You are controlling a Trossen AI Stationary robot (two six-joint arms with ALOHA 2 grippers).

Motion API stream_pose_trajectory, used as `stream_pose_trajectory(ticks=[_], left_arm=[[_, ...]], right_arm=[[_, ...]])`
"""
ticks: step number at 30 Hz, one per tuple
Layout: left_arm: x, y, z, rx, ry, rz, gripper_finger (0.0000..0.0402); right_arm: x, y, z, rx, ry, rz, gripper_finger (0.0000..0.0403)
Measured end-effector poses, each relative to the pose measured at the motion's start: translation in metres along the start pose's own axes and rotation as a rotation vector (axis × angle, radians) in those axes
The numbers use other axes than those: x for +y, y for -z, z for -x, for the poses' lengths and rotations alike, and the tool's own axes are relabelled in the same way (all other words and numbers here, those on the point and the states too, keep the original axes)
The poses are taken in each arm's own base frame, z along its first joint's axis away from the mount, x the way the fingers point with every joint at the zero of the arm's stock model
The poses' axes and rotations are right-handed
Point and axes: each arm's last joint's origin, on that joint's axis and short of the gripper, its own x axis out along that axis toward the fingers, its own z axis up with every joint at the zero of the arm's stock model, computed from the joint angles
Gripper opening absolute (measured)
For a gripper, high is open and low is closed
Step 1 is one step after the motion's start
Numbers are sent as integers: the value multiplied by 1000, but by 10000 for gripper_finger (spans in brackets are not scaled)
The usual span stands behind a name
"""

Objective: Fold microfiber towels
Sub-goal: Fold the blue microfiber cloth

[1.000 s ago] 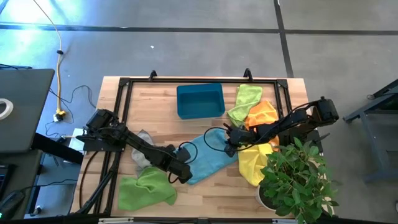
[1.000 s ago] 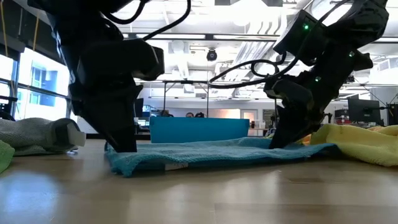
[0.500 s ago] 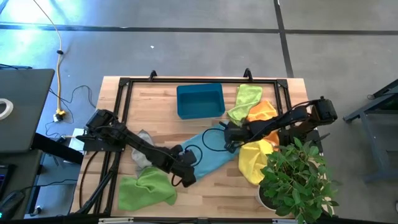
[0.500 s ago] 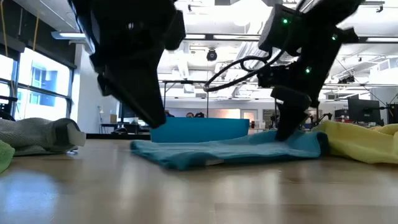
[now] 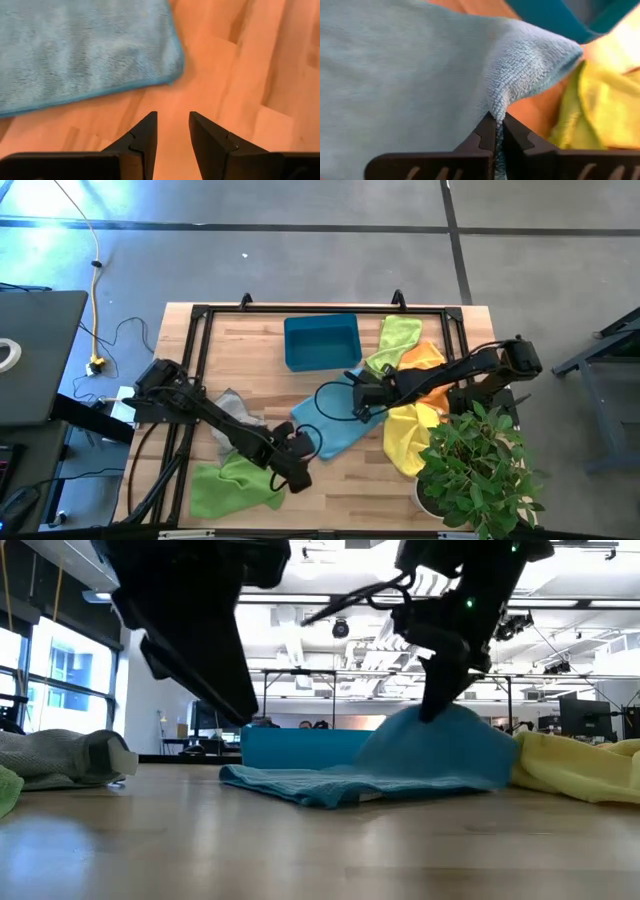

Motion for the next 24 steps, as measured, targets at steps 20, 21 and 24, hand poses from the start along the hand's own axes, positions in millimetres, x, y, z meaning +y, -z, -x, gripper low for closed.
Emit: stream_pose_trajectory(ticks=[20, 21, 24], left_arm=[[-28, 33, 17, -15, 38, -83, 103], [-29, 35, 18, -14, 38, -88, 103], [-32, 40, 20, -14, 41, -102, 103]], right_arm=[[114, -23, -21, -12, -79, 67, 0], [117, -25, -21, -16, -82, 69, 0], [124, -31, -20, -32, -96, 76, 0]])
